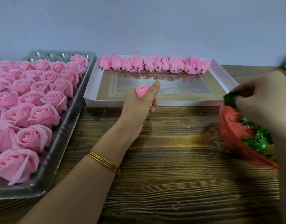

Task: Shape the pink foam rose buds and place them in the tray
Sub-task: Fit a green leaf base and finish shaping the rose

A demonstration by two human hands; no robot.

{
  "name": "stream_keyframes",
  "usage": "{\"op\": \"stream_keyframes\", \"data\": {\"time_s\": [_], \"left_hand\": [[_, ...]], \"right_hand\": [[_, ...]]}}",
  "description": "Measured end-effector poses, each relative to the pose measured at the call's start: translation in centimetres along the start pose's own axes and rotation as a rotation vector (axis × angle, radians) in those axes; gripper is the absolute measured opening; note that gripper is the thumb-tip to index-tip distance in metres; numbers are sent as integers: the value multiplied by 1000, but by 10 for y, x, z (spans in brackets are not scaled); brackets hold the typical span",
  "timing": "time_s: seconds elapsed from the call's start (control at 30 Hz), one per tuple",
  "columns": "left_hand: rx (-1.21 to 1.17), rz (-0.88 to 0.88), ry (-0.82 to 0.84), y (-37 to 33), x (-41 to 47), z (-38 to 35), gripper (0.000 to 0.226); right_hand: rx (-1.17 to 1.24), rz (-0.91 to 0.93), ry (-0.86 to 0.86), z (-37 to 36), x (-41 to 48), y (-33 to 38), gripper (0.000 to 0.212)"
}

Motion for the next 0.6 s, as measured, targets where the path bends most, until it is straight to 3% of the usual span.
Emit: {"op": "stream_keyframes", "data": {"time_s": [0.1, 0.3, 0.6], "left_hand": [[15, 0, -5, 0, 0, 0, 35], [-22, 4, -16, -4, -3, -1, 48], [-79, 33, 8, -3, -3, -3, 44]], "right_hand": [[105, 68, 0, -2, -14, 36, 17], [514, -67, 270, -49, -38, 63, 28], [652, -279, 506, -110, -71, 69, 27]]}}
Point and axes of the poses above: each hand's wrist, its own x-axis towards the middle knuckle, its own z-axis out of the back of the hand, y = z × x, the point moved 7 cm from there along x, towards the middle knuckle, and after that the axes turned 9 degrees about -y, right-handed, at the moved point
